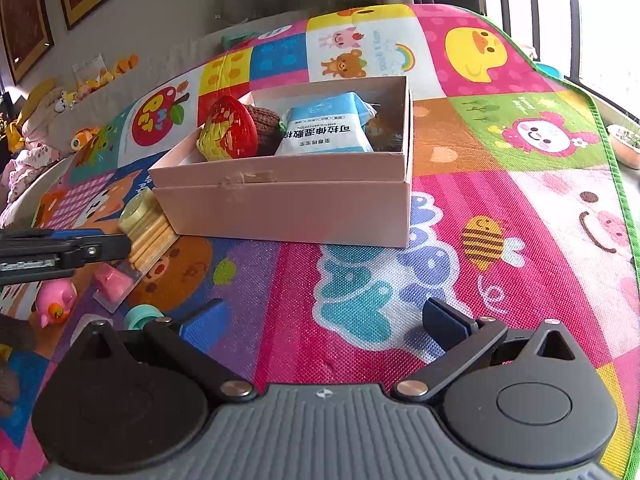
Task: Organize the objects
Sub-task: 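Grasp the wafer biscuit pack with the left tool, then grasp the teal handle piece with the right tool and carry it toward the box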
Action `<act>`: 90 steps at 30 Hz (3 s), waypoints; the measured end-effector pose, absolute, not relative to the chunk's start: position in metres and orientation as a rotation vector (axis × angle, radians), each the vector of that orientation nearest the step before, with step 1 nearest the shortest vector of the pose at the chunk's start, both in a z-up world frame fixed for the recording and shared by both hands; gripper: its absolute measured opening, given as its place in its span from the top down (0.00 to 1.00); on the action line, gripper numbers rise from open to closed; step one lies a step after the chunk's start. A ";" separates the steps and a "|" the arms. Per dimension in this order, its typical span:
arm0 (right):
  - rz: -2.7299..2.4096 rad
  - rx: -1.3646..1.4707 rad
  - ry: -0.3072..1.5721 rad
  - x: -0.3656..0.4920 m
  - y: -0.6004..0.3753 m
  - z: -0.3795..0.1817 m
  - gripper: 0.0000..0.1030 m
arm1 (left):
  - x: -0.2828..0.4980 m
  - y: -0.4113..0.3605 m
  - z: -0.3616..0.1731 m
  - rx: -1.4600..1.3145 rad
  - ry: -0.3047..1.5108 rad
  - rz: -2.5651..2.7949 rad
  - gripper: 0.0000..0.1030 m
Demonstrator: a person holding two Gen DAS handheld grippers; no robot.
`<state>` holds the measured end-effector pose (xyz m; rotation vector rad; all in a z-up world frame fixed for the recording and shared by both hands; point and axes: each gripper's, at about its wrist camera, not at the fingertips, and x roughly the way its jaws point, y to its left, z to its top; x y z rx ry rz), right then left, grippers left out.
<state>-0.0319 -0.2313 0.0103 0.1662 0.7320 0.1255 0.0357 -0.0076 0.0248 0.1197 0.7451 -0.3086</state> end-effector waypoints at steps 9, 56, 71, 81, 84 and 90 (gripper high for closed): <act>0.127 0.184 0.724 -0.032 -0.233 0.010 0.00 | 0.030 -0.002 0.018 0.079 0.785 -0.298 0.61; 0.387 -0.155 0.698 -0.023 -0.148 0.035 0.56 | -0.081 0.033 0.016 0.022 0.734 -0.400 0.62; 0.246 -0.019 0.406 -0.121 -0.254 0.124 0.57 | -0.084 0.008 0.046 0.005 0.677 -0.479 0.65; 0.212 0.079 0.409 -0.120 -0.282 0.102 0.57 | 0.038 -0.043 0.109 -0.183 0.555 -0.555 0.64; 0.210 0.094 0.423 -0.116 -0.285 0.093 0.57 | 0.087 -0.069 0.085 -0.242 0.679 -0.558 0.64; 0.190 0.101 0.442 -0.110 -0.294 0.079 0.57 | 0.117 -0.096 0.059 -0.058 0.643 -0.417 0.62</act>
